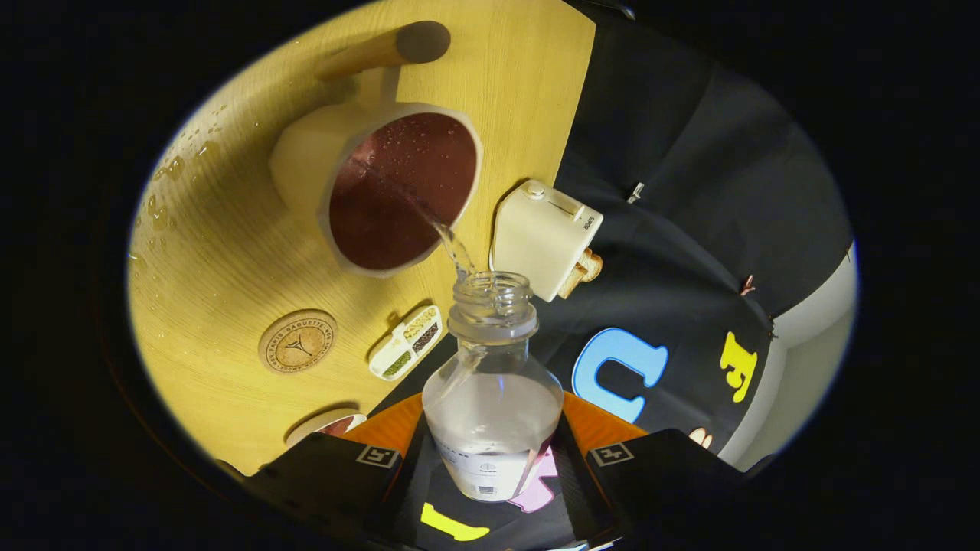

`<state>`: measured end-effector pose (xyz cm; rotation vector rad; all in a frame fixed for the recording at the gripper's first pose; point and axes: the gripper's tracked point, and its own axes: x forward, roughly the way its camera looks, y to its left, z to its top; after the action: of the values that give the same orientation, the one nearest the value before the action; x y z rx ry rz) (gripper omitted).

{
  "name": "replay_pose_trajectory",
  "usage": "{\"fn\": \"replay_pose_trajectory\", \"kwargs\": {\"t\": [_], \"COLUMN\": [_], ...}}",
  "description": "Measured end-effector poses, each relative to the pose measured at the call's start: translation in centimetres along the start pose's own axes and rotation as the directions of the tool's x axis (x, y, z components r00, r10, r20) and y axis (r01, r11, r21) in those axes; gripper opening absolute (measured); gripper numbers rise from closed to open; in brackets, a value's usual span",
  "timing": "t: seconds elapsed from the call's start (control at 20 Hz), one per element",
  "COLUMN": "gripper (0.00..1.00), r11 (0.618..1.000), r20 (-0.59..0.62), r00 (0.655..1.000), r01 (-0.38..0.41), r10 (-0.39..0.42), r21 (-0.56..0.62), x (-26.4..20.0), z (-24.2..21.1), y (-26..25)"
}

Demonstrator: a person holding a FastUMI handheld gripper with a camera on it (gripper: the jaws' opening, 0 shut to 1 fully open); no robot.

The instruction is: Take the bottle from table, then pour the juice into the cup, finally place the bottle on the coaster

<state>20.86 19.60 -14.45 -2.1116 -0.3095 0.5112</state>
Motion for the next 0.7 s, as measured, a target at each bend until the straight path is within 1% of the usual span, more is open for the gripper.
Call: {"fn": "replay_pose_trajectory", "kwargs": {"t": [0.45,0.7], "gripper": [0.74,0.74], "r11": [0.998,0.993], "r20": [0.015,0.032], "r00": [1.0,0.999], "r01": [0.014,0.005], "r10": [-0.013,-0.002], "r21": [-0.066,-0.116], "x": [0.17,-0.11], "z": [-0.06,0.32], "y": [-0.75,-0.44]}}
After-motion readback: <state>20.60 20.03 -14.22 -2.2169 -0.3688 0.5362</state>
